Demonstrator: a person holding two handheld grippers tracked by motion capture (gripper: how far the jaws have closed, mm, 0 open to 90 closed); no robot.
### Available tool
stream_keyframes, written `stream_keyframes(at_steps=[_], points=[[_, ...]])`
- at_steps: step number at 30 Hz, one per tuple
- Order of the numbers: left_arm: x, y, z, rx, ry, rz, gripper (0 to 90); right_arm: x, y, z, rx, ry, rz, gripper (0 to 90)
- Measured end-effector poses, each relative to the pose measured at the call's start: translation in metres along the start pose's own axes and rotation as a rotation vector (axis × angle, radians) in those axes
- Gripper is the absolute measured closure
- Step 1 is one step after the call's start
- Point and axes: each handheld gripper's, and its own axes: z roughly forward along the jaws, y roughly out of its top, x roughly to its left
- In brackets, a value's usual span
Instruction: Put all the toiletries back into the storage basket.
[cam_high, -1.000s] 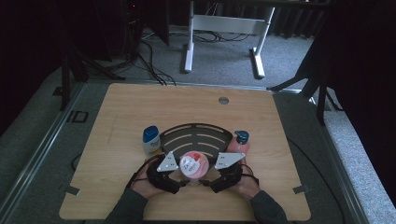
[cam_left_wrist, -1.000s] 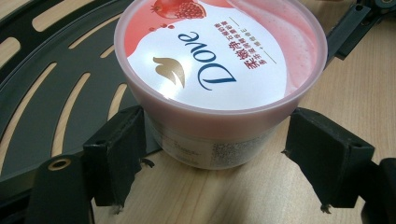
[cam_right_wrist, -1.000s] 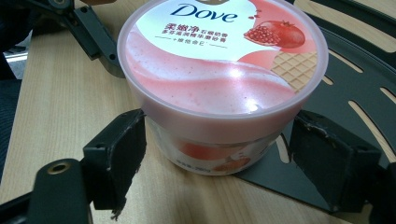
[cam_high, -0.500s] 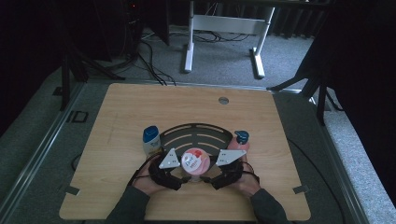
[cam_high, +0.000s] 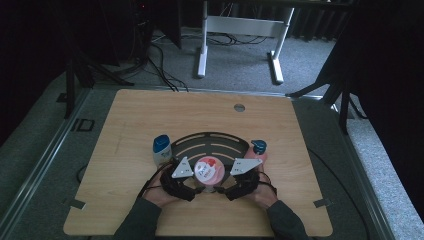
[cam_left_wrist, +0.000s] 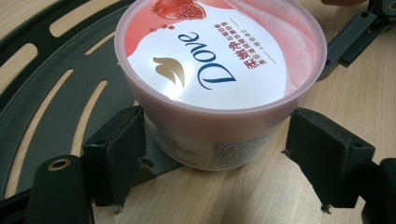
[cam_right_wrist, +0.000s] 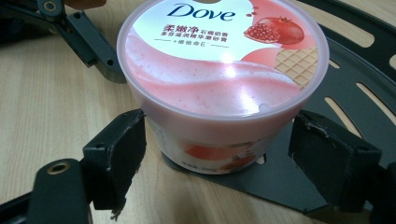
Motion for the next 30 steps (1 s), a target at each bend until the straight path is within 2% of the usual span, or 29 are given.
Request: stream_keyframes(at_steps=[9,30], points=[[0.004,0.001,0.003,-0.003,0.025,-0.012,20.7,-0.006,0.003,0.005,0.002,-0.013,0.013,18.5],[0.008,0.001,0.009,0.008,0.085,-0.021,20.7,-0.01,0.006,0.016,0.015,-0.054,0.042,17.8]])
